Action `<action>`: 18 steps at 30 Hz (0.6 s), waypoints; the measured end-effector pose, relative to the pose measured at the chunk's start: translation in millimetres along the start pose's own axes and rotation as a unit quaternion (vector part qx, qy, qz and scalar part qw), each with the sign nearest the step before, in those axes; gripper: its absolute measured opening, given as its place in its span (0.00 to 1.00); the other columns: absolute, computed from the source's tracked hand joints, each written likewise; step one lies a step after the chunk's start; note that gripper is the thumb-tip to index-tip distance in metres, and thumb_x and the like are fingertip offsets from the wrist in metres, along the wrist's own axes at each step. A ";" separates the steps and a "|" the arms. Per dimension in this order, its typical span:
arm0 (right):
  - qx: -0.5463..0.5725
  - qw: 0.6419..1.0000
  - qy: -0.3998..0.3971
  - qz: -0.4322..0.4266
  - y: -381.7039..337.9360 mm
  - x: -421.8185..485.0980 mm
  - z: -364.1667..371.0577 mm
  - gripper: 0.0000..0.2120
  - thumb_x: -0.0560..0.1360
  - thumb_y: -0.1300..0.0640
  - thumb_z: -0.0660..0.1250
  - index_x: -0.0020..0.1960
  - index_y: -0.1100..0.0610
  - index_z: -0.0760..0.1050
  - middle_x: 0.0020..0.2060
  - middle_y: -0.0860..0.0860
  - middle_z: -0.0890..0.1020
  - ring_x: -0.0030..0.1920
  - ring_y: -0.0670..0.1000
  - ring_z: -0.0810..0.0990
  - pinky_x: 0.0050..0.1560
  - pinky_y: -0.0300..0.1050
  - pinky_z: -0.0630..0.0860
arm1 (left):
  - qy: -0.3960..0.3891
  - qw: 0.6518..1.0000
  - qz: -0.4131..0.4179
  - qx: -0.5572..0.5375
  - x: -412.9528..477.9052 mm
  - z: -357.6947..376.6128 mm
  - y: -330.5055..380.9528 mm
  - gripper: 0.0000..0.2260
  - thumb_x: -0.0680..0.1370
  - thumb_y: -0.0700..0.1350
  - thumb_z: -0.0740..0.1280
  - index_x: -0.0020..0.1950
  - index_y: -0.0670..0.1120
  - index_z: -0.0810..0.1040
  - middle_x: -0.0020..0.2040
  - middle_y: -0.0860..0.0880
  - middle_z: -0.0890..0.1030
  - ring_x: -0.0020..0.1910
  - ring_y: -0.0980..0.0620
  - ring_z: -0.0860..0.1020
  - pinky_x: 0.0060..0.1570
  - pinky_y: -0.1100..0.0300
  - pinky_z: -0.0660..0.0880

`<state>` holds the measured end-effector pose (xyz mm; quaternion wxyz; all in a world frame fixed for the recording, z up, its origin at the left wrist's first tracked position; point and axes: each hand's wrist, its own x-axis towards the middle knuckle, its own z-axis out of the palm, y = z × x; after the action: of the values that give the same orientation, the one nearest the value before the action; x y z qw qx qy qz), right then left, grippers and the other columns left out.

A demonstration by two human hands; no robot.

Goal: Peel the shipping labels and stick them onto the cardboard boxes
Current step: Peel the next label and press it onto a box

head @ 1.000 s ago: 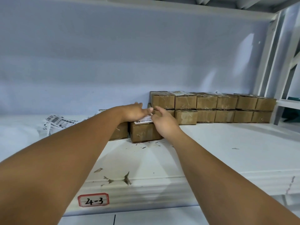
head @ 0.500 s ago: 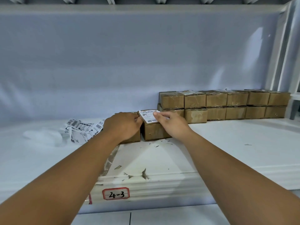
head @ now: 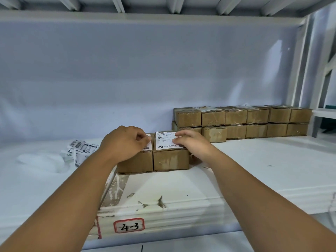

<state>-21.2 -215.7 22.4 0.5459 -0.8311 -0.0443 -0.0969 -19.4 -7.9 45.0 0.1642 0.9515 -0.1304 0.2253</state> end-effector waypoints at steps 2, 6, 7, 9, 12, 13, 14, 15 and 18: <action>0.019 1.000 -0.006 0.014 -1.7 -0.5 -0.9 0.15 0.73 0.53 0.70 0.59 0.48 0.77 0.55 0.46 0.78 0.53 0.45 0.75 0.43 0.37 0.67 | -0.003 1.000 0.001 -0.006 -0.5 -4.5 -3.0 0.07 0.76 0.54 0.64 0.50 0.59 0.80 0.46 0.62 0.80 0.49 0.58 0.75 0.46 0.61 0.72; 0.046 0.998 -0.018 0.042 -3.9 -1.7 -2.7 0.12 0.73 0.57 0.68 0.56 0.48 0.78 0.44 0.46 0.78 0.42 0.45 0.72 0.37 0.40 0.63 | -0.033 0.999 0.000 -0.022 -0.5 -7.9 -7.5 0.07 0.75 0.52 0.65 0.50 0.60 0.80 0.44 0.65 0.79 0.51 0.60 0.76 0.49 0.59 0.74; 0.044 0.998 -0.017 0.043 -4.0 -1.5 -2.7 0.12 0.73 0.57 0.67 0.55 0.48 0.78 0.44 0.45 0.78 0.42 0.45 0.72 0.37 0.40 0.64 | -0.039 0.999 0.001 -0.024 -0.8 -8.2 -8.3 0.08 0.75 0.51 0.65 0.51 0.60 0.80 0.44 0.66 0.79 0.52 0.60 0.75 0.49 0.59 0.74; 0.041 0.998 -0.015 0.043 -3.7 -1.6 -2.5 0.13 0.73 0.57 0.67 0.57 0.48 0.77 0.46 0.45 0.78 0.44 0.44 0.72 0.39 0.39 0.65 | -0.040 0.999 0.003 -0.015 -1.7 -9.1 -8.5 0.09 0.75 0.50 0.64 0.52 0.62 0.80 0.47 0.66 0.79 0.53 0.60 0.74 0.45 0.60 0.72; 0.047 0.999 -0.012 0.023 -4.3 -2.1 -1.3 0.17 0.74 0.57 0.67 0.62 0.48 0.75 0.54 0.47 0.78 0.49 0.42 0.73 0.41 0.36 0.65 | -0.005 1.000 0.008 0.027 -2.5 -8.9 -5.2 0.09 0.75 0.51 0.63 0.52 0.62 0.79 0.50 0.65 0.78 0.54 0.59 0.72 0.43 0.61 0.68; 0.054 0.998 0.000 0.009 -4.3 -1.0 -1.6 0.17 0.74 0.56 0.67 0.62 0.49 0.75 0.56 0.47 0.78 0.50 0.43 0.74 0.41 0.36 0.65 | 0.016 0.999 0.016 0.028 -2.2 -8.2 -4.2 0.09 0.76 0.52 0.63 0.53 0.61 0.79 0.50 0.64 0.78 0.56 0.58 0.72 0.45 0.61 0.67; 0.063 0.998 0.023 -0.003 -4.0 0.5 -1.6 0.16 0.75 0.56 0.66 0.62 0.49 0.75 0.55 0.47 0.78 0.49 0.43 0.74 0.41 0.35 0.65 | 0.037 0.999 0.027 0.012 -2.3 -7.1 -3.5 0.09 0.76 0.52 0.63 0.54 0.60 0.79 0.49 0.63 0.77 0.58 0.58 0.71 0.47 0.60 0.68; 0.069 0.996 0.060 -0.013 -2.5 2.5 -1.9 0.13 0.76 0.54 0.66 0.60 0.50 0.75 0.52 0.46 0.78 0.47 0.42 0.74 0.40 0.35 0.65 | 0.054 0.998 0.041 -0.018 -3.2 -6.1 -2.6 0.09 0.77 0.52 0.63 0.55 0.60 0.79 0.49 0.63 0.77 0.59 0.57 0.70 0.49 0.59 0.68; 0.015 0.976 0.212 -0.051 9.5 13.7 -3.7 0.10 0.76 0.53 0.65 0.57 0.53 0.76 0.46 0.46 0.77 0.41 0.42 0.74 0.38 0.35 0.70 | 0.050 0.989 0.093 -0.103 -6.5 -4.8 4.1 0.10 0.78 0.55 0.62 0.56 0.58 0.79 0.53 0.59 0.79 0.56 0.56 0.72 0.54 0.56 0.72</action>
<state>-6.5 -223.4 18.1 0.5498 -0.7799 0.0289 -0.2978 -28.2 -8.8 47.0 0.2460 0.9009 -0.2323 0.2718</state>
